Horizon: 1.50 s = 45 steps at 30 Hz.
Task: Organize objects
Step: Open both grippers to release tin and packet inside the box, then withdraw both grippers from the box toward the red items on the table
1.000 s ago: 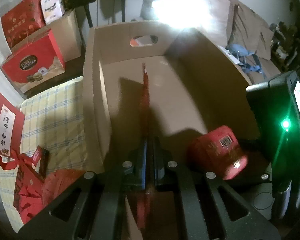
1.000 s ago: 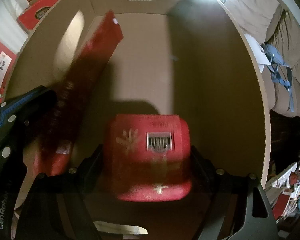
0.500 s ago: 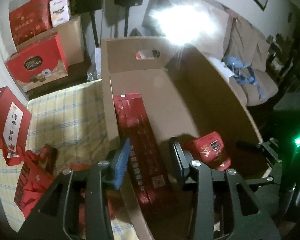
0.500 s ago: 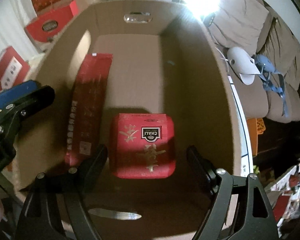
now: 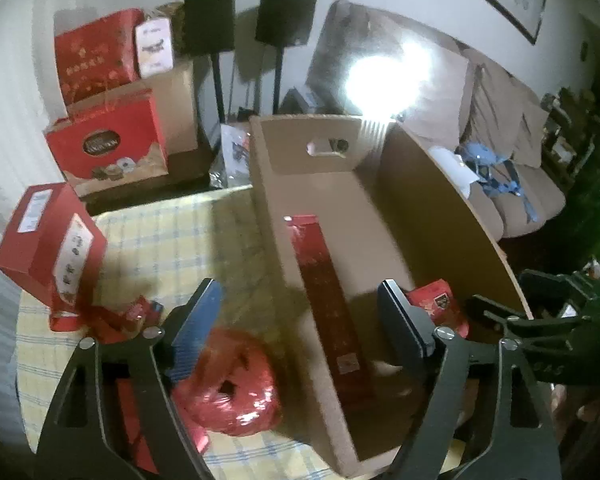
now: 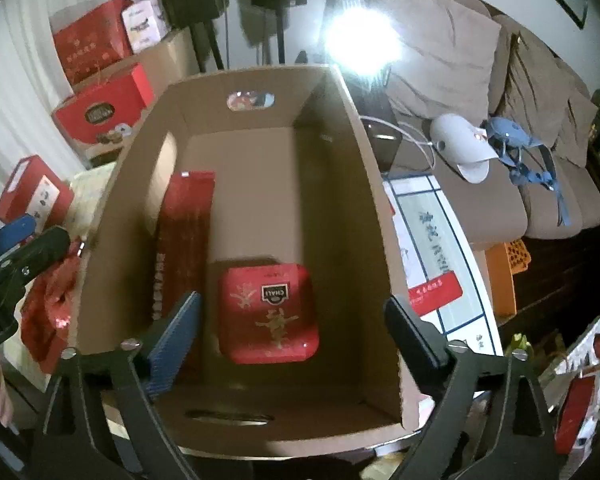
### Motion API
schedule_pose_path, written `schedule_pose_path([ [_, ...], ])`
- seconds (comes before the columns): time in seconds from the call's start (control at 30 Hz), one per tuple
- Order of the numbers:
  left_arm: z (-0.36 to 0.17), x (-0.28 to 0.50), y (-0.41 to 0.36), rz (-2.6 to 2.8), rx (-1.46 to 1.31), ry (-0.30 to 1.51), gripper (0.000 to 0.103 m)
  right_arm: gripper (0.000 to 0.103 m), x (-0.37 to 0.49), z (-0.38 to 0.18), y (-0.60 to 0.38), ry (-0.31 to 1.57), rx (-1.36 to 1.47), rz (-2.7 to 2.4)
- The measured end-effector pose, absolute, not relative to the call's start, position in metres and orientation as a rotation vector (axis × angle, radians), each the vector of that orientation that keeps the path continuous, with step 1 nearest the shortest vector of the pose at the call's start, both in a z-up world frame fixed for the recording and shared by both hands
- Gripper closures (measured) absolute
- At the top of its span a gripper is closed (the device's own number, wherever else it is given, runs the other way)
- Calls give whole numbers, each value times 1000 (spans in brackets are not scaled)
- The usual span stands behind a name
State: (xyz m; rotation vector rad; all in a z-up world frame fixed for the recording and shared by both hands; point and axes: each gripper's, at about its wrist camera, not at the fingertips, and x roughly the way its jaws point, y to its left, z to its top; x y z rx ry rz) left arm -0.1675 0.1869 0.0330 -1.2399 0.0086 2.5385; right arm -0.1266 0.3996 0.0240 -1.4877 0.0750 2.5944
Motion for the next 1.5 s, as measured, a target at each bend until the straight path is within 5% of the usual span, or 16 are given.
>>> schedule_pose_path([
  [0.27, 42, -156, 170, 2589, -1186, 64, 4, 0, -120, 37, 392, 136, -1412, 2669],
  [1.5, 57, -123, 49, 2745, -1129, -54, 1, 0, -108, 72, 281, 26, -1206, 2891],
])
